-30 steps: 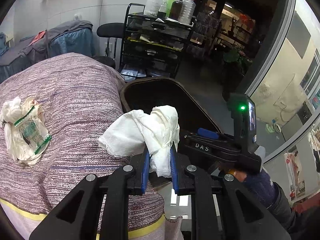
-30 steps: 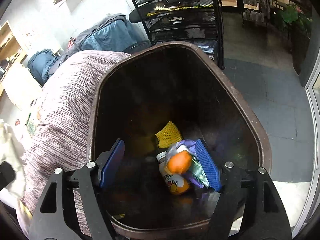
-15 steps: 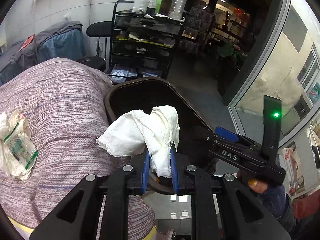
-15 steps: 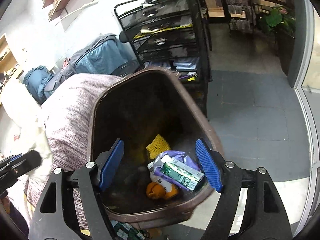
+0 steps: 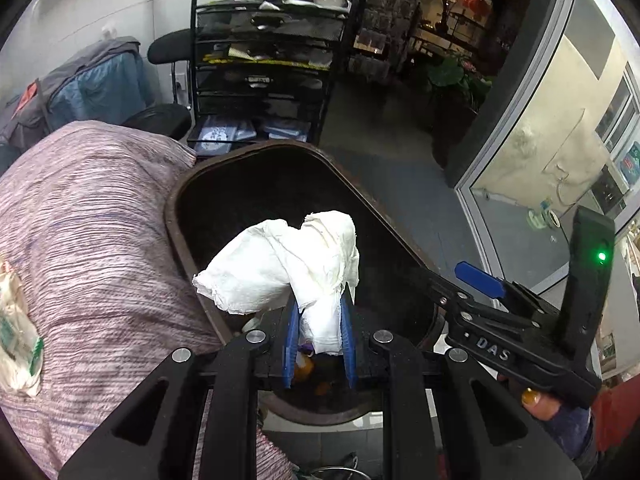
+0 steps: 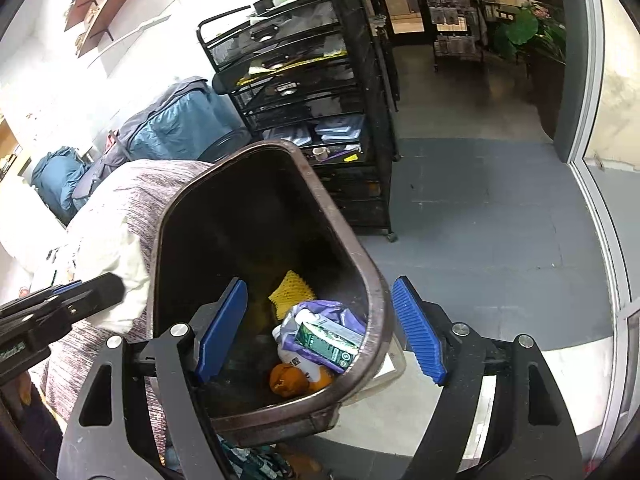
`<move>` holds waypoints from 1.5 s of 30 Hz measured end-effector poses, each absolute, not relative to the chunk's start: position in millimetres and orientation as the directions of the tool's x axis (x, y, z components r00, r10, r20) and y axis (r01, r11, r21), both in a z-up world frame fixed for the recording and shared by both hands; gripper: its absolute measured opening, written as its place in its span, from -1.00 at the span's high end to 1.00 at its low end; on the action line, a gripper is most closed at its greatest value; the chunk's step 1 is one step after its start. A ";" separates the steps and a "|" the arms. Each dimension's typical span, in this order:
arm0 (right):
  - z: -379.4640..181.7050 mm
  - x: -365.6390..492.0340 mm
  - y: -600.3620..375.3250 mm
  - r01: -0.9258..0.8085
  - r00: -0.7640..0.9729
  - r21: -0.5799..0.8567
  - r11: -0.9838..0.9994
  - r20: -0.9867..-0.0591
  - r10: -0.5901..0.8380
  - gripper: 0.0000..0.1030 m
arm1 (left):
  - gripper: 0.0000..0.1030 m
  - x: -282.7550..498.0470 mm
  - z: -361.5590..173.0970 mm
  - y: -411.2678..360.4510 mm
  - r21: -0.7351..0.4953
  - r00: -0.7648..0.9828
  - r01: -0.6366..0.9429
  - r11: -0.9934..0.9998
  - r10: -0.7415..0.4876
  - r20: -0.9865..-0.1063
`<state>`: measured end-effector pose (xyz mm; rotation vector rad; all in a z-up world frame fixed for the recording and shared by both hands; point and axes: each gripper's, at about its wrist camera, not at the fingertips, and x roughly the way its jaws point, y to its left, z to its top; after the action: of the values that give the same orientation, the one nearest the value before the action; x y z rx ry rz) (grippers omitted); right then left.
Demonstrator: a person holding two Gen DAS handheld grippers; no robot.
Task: Collect trash
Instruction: 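Carry the orange and tissue to the brown bin and release both inside, then move both tools back over the bed toward the remaining bags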
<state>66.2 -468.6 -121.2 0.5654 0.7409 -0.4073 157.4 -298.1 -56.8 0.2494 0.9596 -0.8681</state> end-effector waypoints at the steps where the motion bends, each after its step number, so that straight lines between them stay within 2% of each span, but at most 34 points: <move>1: -121.8 65.3 -468.9 0.535 0.671 0.334 0.776 -0.726 -0.150 -0.46 | 0.65 158.4 -58.0 -300.2 -0.176 0.274 0.741 0.648 -0.532 -0.801; 5: -124.3 60.6 -471.1 0.546 0.666 0.333 0.769 -0.729 -0.158 -0.57 | 0.65 162.1 -62.9 -309.0 -0.162 0.274 0.743 0.649 -0.517 -0.811; 11: -125.3 55.8 -478.2 0.568 0.660 0.329 0.754 -0.730 -0.179 -0.58 | 0.62 163.2 -69.3 -318.0 -0.150 0.270 0.750 0.644 -0.506 -0.820; 13: -125.1 54.8 -480.0 0.573 0.659 0.328 0.751 -0.730 -0.184 -0.59 | 0.49 162.1 -69.7 -319.8 -0.142 0.271 0.755 0.640 -0.503 -0.821; 15: -124.7 54.5 -481.2 0.577 0.657 0.327 0.749 -0.730 -0.187 -0.59 | 0.13 160.4 -69.4 -320.3 -0.124 0.291 0.756 0.642 -0.500 -0.816; 18: -125.0 53.8 -483.3 0.583 0.655 0.326 0.744 -0.730 -0.193 -0.60 | -0.27 159.4 -67.5 -319.1 -0.115 0.312 0.757 0.643 -0.511 -0.801; 21: -125.4 52.0 -482.9 0.586 0.653 0.324 0.743 -0.732 -0.195 -0.63 | -0.53 159.8 -65.8 -318.5 -0.126 0.310 0.760 0.638 -0.525 -0.793; 23: -125.1 51.7 -482.8 0.587 0.652 0.324 0.742 -0.732 -0.196 -0.63 | -0.62 158.3 -63.6 -317.0 -0.127 0.314 0.763 0.634 -0.535 -0.784; 33: -121.8 55.0 -478.0 0.574 0.659 0.325 0.752 -0.727 -0.190 -0.64 | -0.78 149.7 -47.0 -297.3 -0.125 0.364 0.746 0.654 -0.558 -0.746; 45: -108.2 74.8 -448.1 0.495 0.703 0.338 0.800 -0.697 -0.141 -0.65 | -0.88 131.8 -20.1 -241.6 -0.106 0.474 0.699 0.707 -0.570 -0.672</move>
<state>74.8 -448.1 -108.2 0.5407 0.7088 -0.3731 131.8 -241.6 -20.1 0.1928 0.7439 -0.7817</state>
